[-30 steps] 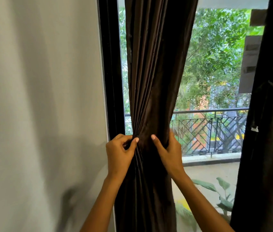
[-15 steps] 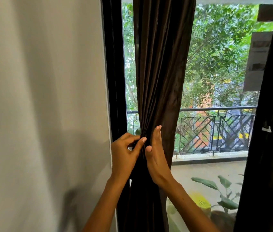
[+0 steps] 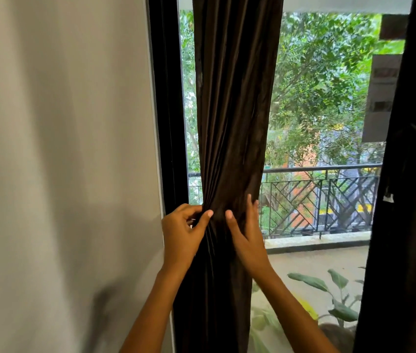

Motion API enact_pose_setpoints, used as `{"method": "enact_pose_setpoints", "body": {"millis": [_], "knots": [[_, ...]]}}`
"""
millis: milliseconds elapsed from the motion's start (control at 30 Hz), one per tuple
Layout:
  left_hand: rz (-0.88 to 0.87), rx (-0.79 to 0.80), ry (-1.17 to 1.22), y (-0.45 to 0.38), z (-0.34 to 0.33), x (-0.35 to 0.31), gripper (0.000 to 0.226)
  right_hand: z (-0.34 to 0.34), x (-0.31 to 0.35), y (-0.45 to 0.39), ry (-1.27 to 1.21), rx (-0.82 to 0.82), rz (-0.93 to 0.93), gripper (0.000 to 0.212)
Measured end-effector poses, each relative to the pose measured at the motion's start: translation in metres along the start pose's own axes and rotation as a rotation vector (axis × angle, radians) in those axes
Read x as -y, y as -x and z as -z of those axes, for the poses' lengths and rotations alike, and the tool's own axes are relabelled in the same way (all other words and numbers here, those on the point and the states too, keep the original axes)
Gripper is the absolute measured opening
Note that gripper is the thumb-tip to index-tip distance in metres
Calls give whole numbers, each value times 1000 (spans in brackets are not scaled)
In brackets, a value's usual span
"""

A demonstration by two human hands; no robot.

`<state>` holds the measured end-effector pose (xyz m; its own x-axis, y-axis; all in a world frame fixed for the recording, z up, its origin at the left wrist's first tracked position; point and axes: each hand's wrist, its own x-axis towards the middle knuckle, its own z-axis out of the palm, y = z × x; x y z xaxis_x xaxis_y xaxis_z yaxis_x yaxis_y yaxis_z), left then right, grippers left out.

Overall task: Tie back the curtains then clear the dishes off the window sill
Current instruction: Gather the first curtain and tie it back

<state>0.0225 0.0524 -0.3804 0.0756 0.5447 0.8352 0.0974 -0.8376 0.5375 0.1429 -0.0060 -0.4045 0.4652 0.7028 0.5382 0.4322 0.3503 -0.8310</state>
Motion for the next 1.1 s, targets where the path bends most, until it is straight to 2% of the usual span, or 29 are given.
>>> {"method": "enact_pose_setpoints", "body": {"millis": [100, 133, 200, 267, 333, 467, 567, 633, 733, 800, 933, 1100], "knots": [[12, 0, 40, 2, 2, -1, 14, 11, 7, -12, -283, 41, -67, 74], [13, -8, 41, 3, 2, -1, 14, 13, 8, -14, -329, 58, -69, 73], [8, -34, 39, 5, 1, -1, 15, 13, 8, -14, -327, -2, -17, 55], [2, -59, 27, 8, -1, -3, 15, 8, 6, -9, -224, -167, 63, 35], [-12, -69, 10, 10, -5, -4, 14, 2, 3, -2, -64, -331, 146, 25], [-31, -66, -17, 12, -10, -5, 13, -4, 0, 12, 266, -461, 359, 30], [-43, -65, -26, 13, -12, -8, 14, 0, -7, 15, 364, -511, 379, 39], [-48, -67, -26, 15, -12, -9, 14, 4, -14, 17, 386, -516, 366, 47], [-49, -65, -9, 17, -10, -10, 13, 4, -19, 20, 358, -386, 404, 51], [-47, -62, -3, 17, -9, -9, 12, 5, -17, 18, 293, -336, 418, 42], [-48, -61, -3, 16, -6, -8, 11, 11, -9, 8, 129, -368, 317, 11], [-51, -65, -4, 16, -6, -7, 11, 7, -8, 10, 85, -361, 260, 9]]}}
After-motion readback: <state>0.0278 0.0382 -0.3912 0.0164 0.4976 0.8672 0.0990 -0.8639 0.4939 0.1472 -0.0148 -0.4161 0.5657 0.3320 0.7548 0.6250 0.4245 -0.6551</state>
